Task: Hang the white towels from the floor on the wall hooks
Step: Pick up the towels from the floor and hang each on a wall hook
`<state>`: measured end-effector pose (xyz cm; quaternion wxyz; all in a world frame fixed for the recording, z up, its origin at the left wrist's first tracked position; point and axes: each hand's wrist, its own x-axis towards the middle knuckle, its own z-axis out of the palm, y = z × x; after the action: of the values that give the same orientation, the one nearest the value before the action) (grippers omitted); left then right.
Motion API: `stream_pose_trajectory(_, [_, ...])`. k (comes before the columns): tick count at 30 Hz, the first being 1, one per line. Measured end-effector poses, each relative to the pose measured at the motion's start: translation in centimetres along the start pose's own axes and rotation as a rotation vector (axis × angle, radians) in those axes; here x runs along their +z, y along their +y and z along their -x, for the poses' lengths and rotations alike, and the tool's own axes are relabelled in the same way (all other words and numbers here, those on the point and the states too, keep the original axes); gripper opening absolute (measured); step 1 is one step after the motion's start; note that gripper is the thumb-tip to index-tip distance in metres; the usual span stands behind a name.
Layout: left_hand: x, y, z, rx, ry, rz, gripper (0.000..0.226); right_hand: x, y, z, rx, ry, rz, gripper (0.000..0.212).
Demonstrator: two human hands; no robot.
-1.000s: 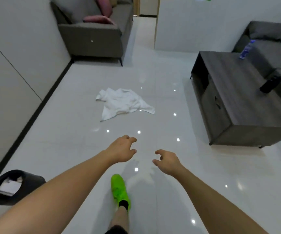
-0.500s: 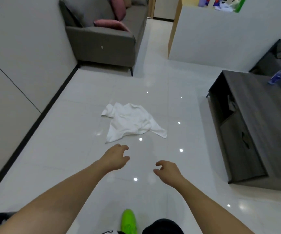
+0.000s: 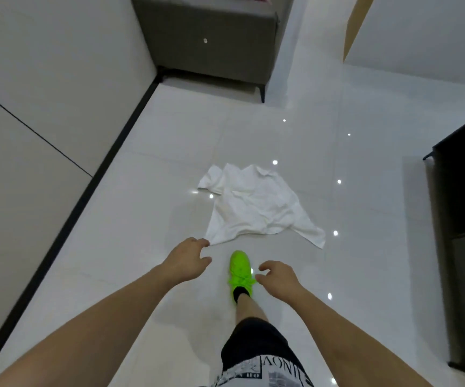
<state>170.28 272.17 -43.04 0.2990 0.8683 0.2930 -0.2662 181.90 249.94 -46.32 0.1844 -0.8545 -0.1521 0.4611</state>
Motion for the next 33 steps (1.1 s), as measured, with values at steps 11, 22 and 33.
stream_pose_trajectory(11, [-9.9,-3.3,-22.1,-0.186,-0.035,0.170,0.041,-5.7,-8.4,-20.8,0.179,-0.096,-0.071,0.038])
stream_pose_trajectory(22, [-2.3,-13.5,-48.5,-0.088,-0.231,0.030,0.040,0.4,-3.7,-46.1,0.444,0.036,-0.336,0.040])
stream_pose_trajectory(33, [11.1,-17.7,-67.4,0.043,-0.369,-0.080,0.040,8.1,7.3,-67.7,0.427,0.213,0.149,0.049])
